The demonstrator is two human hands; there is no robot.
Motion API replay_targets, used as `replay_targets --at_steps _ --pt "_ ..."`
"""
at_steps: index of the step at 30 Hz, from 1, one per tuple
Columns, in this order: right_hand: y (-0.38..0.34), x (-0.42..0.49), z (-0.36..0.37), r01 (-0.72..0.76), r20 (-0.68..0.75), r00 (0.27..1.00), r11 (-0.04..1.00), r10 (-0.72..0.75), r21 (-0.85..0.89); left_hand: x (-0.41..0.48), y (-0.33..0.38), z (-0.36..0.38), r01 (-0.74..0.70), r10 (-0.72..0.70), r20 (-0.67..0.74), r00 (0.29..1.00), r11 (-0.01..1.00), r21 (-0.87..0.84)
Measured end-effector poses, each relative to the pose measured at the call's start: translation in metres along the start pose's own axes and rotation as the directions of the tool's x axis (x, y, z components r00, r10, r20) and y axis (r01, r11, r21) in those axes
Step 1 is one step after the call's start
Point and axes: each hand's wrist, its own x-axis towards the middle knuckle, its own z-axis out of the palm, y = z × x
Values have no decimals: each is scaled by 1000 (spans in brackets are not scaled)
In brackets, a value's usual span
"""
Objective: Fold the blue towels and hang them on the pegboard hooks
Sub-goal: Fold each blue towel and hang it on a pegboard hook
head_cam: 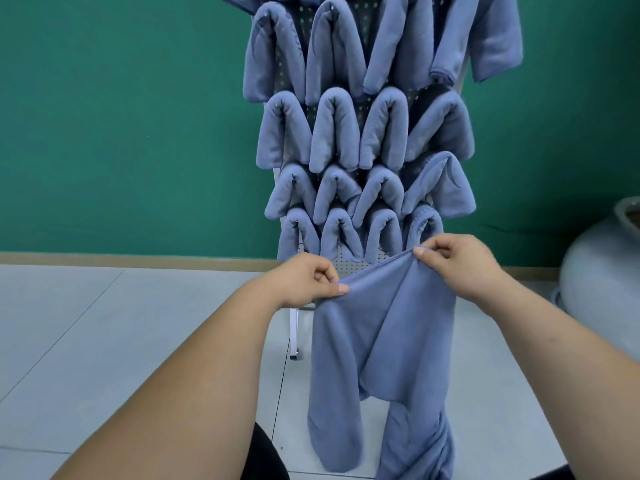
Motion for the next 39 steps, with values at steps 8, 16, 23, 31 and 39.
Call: replay_targets --at_steps 8,16,23,31,39 --pt "-9 -4 17 255 299 933 954 -200 -158 20 15 24 -183 185 -158 970 983 29" --pt "-24 1 29 253 166 960 954 -226 -164 28 12 20 -164 177 -174 969 982 90" --pt "-2 10 3 133 -28 990 973 -141 -190 20 -16 -8 -47 75 -175 982 986 160" --pt "25 14 -11 -52 -144 989 975 21 -217 16 -43 -27 60 -9 -250 968 979 197" --pt "47 19 -17 -203 -218 964 951 152 -235 17 -63 -33 244 -151 -287 946 915 323"
